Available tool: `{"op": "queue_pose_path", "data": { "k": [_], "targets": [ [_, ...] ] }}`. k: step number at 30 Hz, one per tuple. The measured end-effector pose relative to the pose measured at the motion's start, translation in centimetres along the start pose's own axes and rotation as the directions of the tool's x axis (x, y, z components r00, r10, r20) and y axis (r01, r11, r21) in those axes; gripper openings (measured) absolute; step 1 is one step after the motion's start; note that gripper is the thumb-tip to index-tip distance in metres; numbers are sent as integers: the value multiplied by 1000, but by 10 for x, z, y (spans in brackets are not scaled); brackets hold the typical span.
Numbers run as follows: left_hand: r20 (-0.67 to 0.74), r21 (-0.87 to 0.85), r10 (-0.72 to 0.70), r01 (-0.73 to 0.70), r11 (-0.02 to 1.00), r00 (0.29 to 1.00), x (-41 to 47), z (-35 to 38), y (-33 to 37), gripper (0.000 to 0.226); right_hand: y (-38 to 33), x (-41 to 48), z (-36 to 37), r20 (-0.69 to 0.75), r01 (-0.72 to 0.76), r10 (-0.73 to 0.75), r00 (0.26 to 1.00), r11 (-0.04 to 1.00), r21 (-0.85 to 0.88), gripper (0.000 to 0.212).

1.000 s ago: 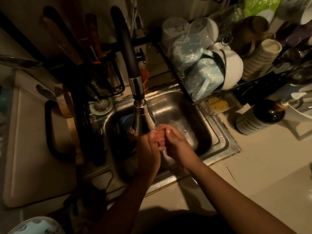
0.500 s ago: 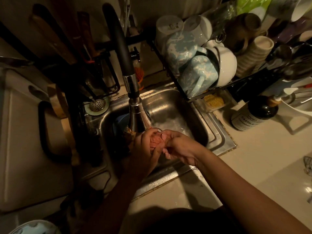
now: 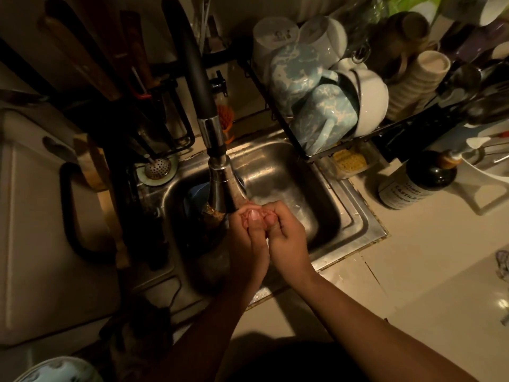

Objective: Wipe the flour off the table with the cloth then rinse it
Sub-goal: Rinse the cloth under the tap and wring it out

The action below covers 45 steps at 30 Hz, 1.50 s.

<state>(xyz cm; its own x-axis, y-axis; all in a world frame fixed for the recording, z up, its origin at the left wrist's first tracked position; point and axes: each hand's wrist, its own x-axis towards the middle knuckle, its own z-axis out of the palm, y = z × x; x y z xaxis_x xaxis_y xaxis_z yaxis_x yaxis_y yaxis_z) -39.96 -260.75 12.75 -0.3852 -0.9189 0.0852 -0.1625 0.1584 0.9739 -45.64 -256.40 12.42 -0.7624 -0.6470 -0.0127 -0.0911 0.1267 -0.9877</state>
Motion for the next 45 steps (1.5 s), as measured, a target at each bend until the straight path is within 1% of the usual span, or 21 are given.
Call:
{"op": "queue_pose_path", "data": {
  "k": [4,8,12,15,18,20,22,23,24,25,26,27,29,31,32,33,35,38,40,42,45],
  "targets": [
    [-27,-36,-75,74,997,997,-3,9,4,16,5,0,1,-96,73,-74,993,997,-17,21],
    [14,-64,-141,141,988,990,1,13,1,11,13,1,-1,-122,96,-98,988,995,-18,21],
    [43,-53,-217,219,974,975,10,18,-9,28,21,7,-3,-106,59,-59,993,998,-4,18],
    [66,-27,-234,236,971,970,17,24,-18,23,23,15,-8,-85,66,-67,994,998,-10,17],
    [100,-76,-254,262,962,962,21,27,-15,25,26,20,-14,-35,106,-109,993,992,-65,19],
    [142,-115,-281,297,948,949,22,26,-10,21,31,24,-19,17,99,-97,995,988,-121,18],
    [179,-78,-246,263,962,953,24,22,-11,19,30,30,-25,77,40,-30,997,991,-130,19],
    [202,7,-220,223,975,954,25,18,-15,26,26,34,-28,121,-25,35,992,996,-84,19],
    [232,143,-190,160,977,954,25,12,-17,36,21,37,-30,182,-125,120,976,992,16,18],
    [273,283,-155,75,956,949,24,7,-19,48,14,38,-32,264,-244,203,943,960,134,18],
    [316,368,-99,-26,929,944,22,1,-21,60,9,39,-34,345,-351,265,900,911,216,20],
    [364,389,-53,-100,916,930,20,-3,-22,65,5,40,-36,413,-423,301,860,873,244,21],
    [429,313,16,-165,935,903,18,-10,-22,57,3,41,-38,500,-518,353,791,821,239,25],
    [411,233,82,-191,954,908,16,-13,-30,47,3,41,-39,552,-564,370,747,792,233,25],
    [372,214,97,-187,959,923,15,-13,-34,46,2,40,-38,556,-562,366,746,794,231,19],
    [327,199,100,-171,965,940,14,-13,-38,46,2,38,-35,548,-554,364,753,800,229,12],
    [239,162,95,-136,977,966,13,-10,-40,45,4,33,-26,490,-529,374,788,818,226,9],
    [149,123,63,-82,989,987,13,-1,-40,39,12,27,-16,391,-440,325,861,861,253,5],
    [112,115,40,-52,992,993,15,6,-38,36,14,24,-14,308,-351,269,913,902,253,9],
    [94,118,30,-41,992,995,16,12,-33,37,16,21,-13,209,-233,193,959,955,185,14],
    [119,96,-2,-10,995,993,17,19,-26,40,20,16,-7,37,-136,133,990,985,109,24]
  ]
}}
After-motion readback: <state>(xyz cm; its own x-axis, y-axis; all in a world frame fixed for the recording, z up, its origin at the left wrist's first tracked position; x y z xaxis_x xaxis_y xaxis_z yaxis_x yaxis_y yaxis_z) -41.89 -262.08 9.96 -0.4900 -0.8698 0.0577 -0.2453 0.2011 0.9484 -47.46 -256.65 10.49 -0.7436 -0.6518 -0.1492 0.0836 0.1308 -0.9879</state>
